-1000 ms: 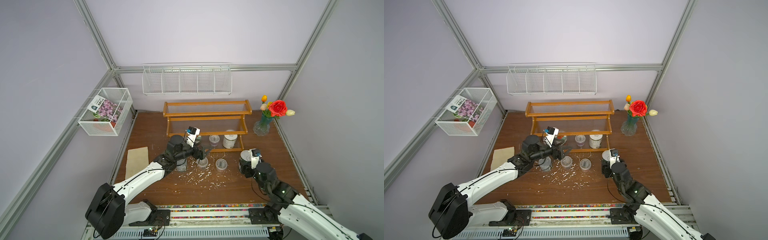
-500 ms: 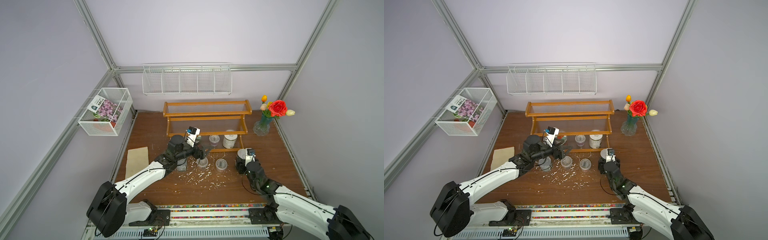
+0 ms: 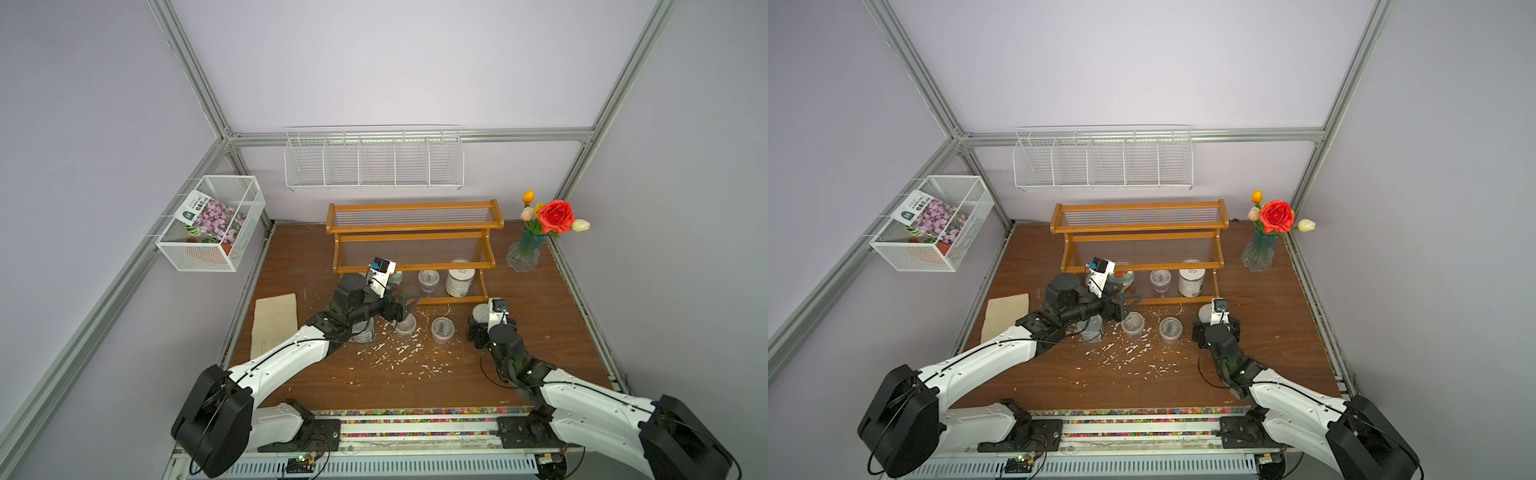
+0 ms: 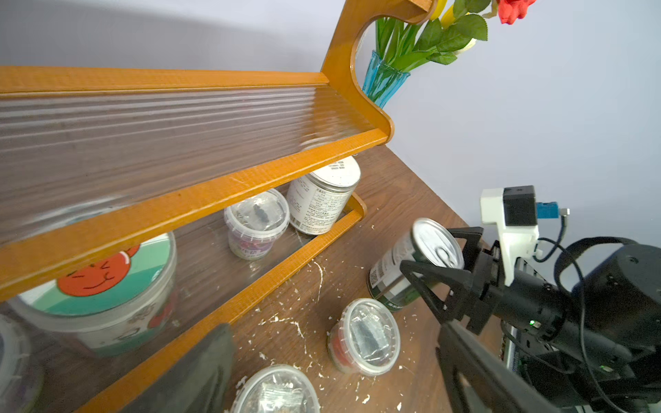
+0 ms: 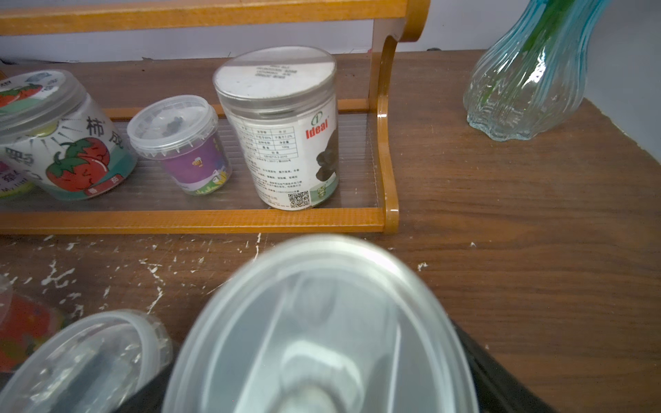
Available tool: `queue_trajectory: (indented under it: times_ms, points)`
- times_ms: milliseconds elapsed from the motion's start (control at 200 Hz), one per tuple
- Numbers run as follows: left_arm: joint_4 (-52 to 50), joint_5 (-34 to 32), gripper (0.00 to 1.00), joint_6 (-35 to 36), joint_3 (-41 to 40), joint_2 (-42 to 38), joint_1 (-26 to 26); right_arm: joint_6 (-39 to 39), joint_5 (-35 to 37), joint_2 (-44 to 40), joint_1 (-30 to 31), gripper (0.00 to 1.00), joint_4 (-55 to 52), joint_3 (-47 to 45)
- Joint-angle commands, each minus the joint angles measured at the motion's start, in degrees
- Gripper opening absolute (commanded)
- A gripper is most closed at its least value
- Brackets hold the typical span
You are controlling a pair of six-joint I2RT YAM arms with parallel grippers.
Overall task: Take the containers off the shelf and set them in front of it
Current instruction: 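Place the container at the center of the board, then pick up a container from the shelf.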
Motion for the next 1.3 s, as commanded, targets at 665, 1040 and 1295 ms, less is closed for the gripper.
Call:
queue_trajectory:
  times_ms: [665, 1040, 1295]
  points:
    - [-1.9, -20.2, 0.92, 4.2, -12.5, -7.8, 8.4, -10.8, -3.4, -14.1, -2.2, 0.97, -22.7, 19.1]
    - [14.5, -21.6, 0.92, 6.7, -10.1, 9.8, 10.8, -12.9, -7.7, -14.2, -6.1, 0.97, -23.6, 21.8]
    - [19.5, -22.7, 0.92, 6.7, -7.2, 17.0, 11.4, -13.8, -8.2, -15.5, -8.3, 0.97, -24.6, 21.7]
